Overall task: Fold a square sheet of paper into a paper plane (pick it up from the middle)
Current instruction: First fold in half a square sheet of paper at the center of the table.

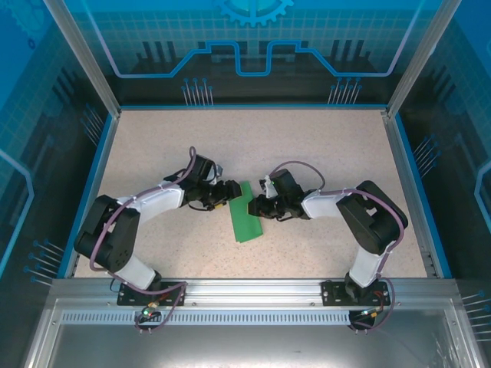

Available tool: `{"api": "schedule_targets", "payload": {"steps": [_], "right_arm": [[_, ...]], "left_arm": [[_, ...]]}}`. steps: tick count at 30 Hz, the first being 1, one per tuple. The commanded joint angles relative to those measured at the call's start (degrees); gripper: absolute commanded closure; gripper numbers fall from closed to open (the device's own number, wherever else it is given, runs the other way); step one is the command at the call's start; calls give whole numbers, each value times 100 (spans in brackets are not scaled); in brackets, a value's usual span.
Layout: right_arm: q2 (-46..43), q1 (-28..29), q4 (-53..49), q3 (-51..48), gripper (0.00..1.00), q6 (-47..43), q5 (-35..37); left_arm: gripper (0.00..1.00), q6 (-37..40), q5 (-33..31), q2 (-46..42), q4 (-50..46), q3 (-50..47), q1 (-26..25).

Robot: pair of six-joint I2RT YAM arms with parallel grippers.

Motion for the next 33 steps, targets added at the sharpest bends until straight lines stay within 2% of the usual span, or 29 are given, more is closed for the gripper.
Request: {"api": "schedule_targets", "payload": {"steps": [1,5,11,28,33], "right_arm": [[-25,-77,149,-63,74,-100,-165],[-13,-81,161,-79,74,-92,-183],[-54,-84,42,-54,74,-170,-117],[-238,-85,-414,51,64,-394,101],[-437,-75,-891,166,57,-670,395]], "left_arm": [[35,-4,-124,207,148,-3,-85],[48,61,-279,427,43,62,-136],[52,112,-390,603,-5,103,-263],[53,214,-407,1079,-12,209,-354],[53,252,-407,1142,-81,293,-368]]}}
